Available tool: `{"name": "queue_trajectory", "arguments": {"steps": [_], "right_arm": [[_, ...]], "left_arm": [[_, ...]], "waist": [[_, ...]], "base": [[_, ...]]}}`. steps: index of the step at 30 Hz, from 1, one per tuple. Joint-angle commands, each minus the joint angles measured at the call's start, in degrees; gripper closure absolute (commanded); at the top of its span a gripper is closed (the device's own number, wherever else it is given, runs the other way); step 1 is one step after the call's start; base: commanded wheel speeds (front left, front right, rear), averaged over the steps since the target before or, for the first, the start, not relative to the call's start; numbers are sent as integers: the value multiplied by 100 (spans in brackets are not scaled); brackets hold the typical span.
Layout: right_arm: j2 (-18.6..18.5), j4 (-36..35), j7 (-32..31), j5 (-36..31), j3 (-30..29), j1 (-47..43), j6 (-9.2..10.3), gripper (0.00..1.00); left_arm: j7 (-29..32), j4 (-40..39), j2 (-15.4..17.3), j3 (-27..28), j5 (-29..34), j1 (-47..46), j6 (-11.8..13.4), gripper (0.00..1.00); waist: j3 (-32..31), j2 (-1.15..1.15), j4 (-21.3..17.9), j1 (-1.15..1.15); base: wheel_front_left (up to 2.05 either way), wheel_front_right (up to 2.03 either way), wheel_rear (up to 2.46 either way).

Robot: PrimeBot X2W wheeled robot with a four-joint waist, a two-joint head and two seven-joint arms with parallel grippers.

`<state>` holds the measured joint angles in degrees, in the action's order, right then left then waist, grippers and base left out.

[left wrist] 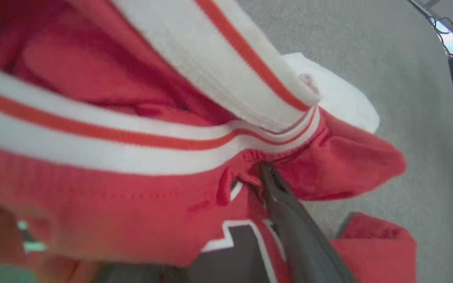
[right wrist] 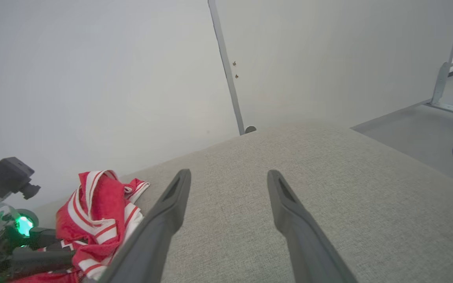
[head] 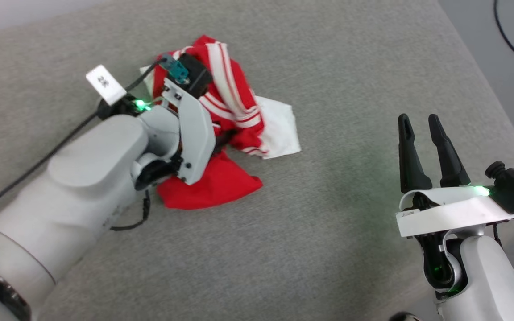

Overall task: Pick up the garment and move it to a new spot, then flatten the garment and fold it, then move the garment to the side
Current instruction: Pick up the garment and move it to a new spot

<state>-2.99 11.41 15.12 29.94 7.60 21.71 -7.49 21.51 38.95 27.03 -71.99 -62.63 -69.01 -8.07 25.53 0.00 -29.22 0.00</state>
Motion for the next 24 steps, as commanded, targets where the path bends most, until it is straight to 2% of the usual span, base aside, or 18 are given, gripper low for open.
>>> {"name": "queue_trajectory", "arguments": {"steps": [1, 6, 10, 17, 24], "right_arm": [[11, 35, 3, -142, -56, 3, 0, 0], [10, 149, 3, -513, -149, -11, 0, 0], [8, 269, 3, -785, -199, -10, 0, 0], [-40, 525, 3, -1171, -263, -141, 0, 0], [-419, 738, 2, -1303, -315, -433, 0, 0]], "left_arm": [[-134, 177, 147, -156, -74, 313, 109, 0], [-1064, -173, -133, 80, -466, 76, 68, 0], [-1683, -356, -222, 246, -817, 154, 67, 0], [-2845, -362, 18, 516, -1279, 842, 67, 0], [-3505, -178, 168, 691, -1759, 1931, 67, 0]], "waist": [[-323, 0, 451, 0], [-635, 0, 1098, 0], [-864, 0, 1623, 0], [-1236, 0, 2373, 0], [-1547, 0, 3015, 0]], "base": [[0, 0, 0], [0, 0, 0], [0, 0, 0], [0, 0, 0], [0, 0, 0]]}}
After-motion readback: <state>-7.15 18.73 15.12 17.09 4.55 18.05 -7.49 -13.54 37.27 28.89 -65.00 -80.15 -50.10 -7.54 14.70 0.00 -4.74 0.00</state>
